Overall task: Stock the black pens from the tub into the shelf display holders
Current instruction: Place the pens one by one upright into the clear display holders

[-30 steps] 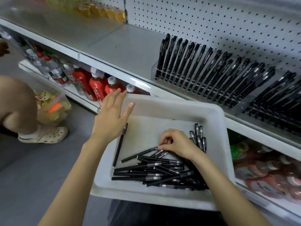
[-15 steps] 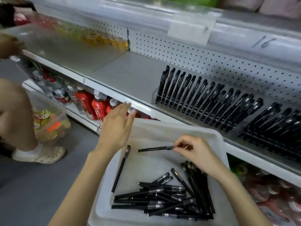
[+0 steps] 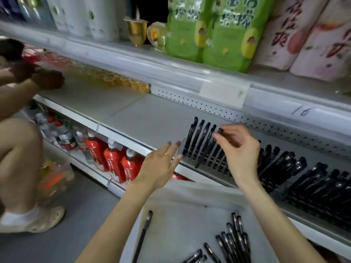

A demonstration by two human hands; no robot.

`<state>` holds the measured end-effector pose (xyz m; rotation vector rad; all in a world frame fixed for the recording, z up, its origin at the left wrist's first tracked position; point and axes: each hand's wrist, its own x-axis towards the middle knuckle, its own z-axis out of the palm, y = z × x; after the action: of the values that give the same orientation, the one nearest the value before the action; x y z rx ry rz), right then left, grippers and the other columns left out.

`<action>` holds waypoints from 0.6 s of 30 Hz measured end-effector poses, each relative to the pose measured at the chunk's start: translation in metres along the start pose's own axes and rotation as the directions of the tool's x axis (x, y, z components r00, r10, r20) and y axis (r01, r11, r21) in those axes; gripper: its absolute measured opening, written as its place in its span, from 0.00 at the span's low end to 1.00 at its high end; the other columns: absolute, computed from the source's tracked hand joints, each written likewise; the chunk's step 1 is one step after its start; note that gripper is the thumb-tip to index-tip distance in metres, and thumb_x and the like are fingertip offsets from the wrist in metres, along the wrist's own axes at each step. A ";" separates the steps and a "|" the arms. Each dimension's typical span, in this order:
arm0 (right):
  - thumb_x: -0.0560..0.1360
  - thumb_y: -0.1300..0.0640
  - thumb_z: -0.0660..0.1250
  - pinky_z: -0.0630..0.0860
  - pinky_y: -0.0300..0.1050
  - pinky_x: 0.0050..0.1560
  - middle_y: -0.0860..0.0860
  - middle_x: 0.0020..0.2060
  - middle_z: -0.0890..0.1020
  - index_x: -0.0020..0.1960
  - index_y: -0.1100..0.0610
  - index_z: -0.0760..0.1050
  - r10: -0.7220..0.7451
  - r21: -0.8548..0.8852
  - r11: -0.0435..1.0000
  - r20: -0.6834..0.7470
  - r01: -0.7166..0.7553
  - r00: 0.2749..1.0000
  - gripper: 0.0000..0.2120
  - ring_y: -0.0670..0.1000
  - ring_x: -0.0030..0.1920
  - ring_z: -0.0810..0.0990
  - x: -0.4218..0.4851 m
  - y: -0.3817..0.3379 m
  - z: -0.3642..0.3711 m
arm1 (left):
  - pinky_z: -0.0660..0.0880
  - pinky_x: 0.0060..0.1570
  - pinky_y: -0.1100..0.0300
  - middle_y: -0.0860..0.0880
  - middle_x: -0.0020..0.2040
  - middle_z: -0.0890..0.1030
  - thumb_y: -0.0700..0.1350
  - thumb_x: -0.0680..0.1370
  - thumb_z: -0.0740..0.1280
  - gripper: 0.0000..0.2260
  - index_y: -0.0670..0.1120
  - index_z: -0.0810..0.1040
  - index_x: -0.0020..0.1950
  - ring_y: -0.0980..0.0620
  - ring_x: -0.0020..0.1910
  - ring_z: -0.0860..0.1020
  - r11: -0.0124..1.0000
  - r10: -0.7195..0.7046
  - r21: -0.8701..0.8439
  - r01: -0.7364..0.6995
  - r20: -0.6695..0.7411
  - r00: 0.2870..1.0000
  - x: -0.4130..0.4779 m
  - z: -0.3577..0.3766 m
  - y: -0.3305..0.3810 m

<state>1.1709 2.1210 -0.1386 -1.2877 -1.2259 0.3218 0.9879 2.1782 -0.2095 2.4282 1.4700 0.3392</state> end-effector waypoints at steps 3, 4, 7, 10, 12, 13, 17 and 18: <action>0.69 0.62 0.74 0.71 0.25 0.49 0.38 0.42 0.80 0.43 0.47 0.76 -0.029 0.010 1.000 -0.029 0.029 0.999 0.12 0.33 0.43 0.79 0.013 -0.001 0.015 | 0.56 0.72 0.48 0.46 0.77 0.57 0.59 0.81 0.44 0.24 0.56 0.50 0.77 0.46 0.74 0.59 1.000 -0.002 -0.011 0.002 0.002 1.000 0.007 -0.002 -0.002; 0.70 0.62 0.74 0.72 0.26 0.49 0.37 0.42 0.80 0.43 0.47 0.76 -0.047 0.006 0.999 -0.039 0.047 0.998 0.11 0.33 0.43 0.79 0.017 0.000 0.020 | 0.56 0.72 0.48 0.46 0.77 0.57 0.59 0.81 0.45 0.24 0.56 0.50 0.77 0.46 0.74 0.59 1.000 -0.004 -0.014 0.004 0.005 1.000 0.009 -0.002 -0.003; 0.70 0.63 0.73 0.72 0.26 0.48 0.39 0.43 0.80 0.45 0.53 0.78 -0.098 -0.028 0.995 -0.043 0.097 0.994 0.07 0.33 0.42 0.79 0.022 0.009 0.032 | 0.57 0.72 0.47 0.47 0.77 0.57 0.59 0.81 0.44 0.25 0.56 0.52 0.77 0.47 0.74 0.58 1.000 -0.003 -0.006 0.003 0.038 0.999 0.012 0.002 -0.005; 0.71 0.64 0.72 0.73 0.26 0.47 0.43 0.44 0.81 0.46 0.61 0.79 -0.143 -0.033 0.989 -0.049 0.142 0.988 0.05 0.33 0.42 0.78 0.026 0.023 0.040 | 0.56 0.72 0.46 0.47 0.77 0.57 0.61 0.80 0.43 0.26 0.56 0.53 0.77 0.47 0.75 0.58 1.000 0.011 -0.006 -0.011 0.051 0.999 0.014 0.004 -0.006; 0.71 0.64 0.72 0.73 0.27 0.47 0.45 0.44 0.81 0.46 0.61 0.79 -0.170 -0.049 0.985 -0.040 0.169 0.985 0.05 0.35 0.42 0.79 0.028 0.028 0.043 | 0.56 0.72 0.47 0.47 0.77 0.57 0.62 0.80 0.43 0.26 0.56 0.53 0.77 0.47 0.75 0.58 1.000 0.015 0.000 -0.015 0.050 0.999 0.015 0.004 -0.006; 0.71 0.64 0.72 0.72 0.27 0.46 0.46 0.44 0.82 0.46 0.61 0.79 -0.174 -0.056 0.983 -0.024 0.172 0.985 0.04 0.36 0.42 0.79 0.030 0.029 0.044 | 0.55 0.73 0.48 0.47 0.77 0.57 0.62 0.80 0.43 0.26 0.56 0.53 0.77 0.47 0.75 0.58 1.000 0.012 0.002 -0.012 0.057 0.998 0.016 0.004 -0.006; 0.71 0.62 0.73 0.74 0.29 0.44 0.49 0.42 0.82 0.45 0.61 0.79 -0.172 -0.162 0.969 0.091 0.185 0.981 0.04 0.44 0.42 0.80 0.032 0.034 0.050 | 0.56 0.72 0.48 0.46 0.77 0.58 0.62 0.79 0.43 0.26 0.56 0.54 0.77 0.46 0.74 0.59 1.000 0.011 0.001 -0.011 0.067 0.998 0.015 0.005 -0.007; 0.71 0.61 0.73 0.76 0.34 0.44 0.50 0.42 0.83 0.45 0.60 0.80 -0.190 -0.215 0.953 0.118 0.212 0.975 0.04 0.46 0.42 0.81 0.032 0.037 0.050 | 0.56 0.72 0.48 0.46 0.77 0.58 0.62 0.79 0.43 0.26 0.56 0.54 0.77 0.46 0.74 0.59 1.000 0.011 -0.007 -0.010 0.071 0.997 0.015 0.005 -0.007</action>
<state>1.1581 2.1855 -0.1629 -1.3383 -1.4967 0.0986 0.9905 2.1942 -0.2164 2.4175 1.4240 0.2567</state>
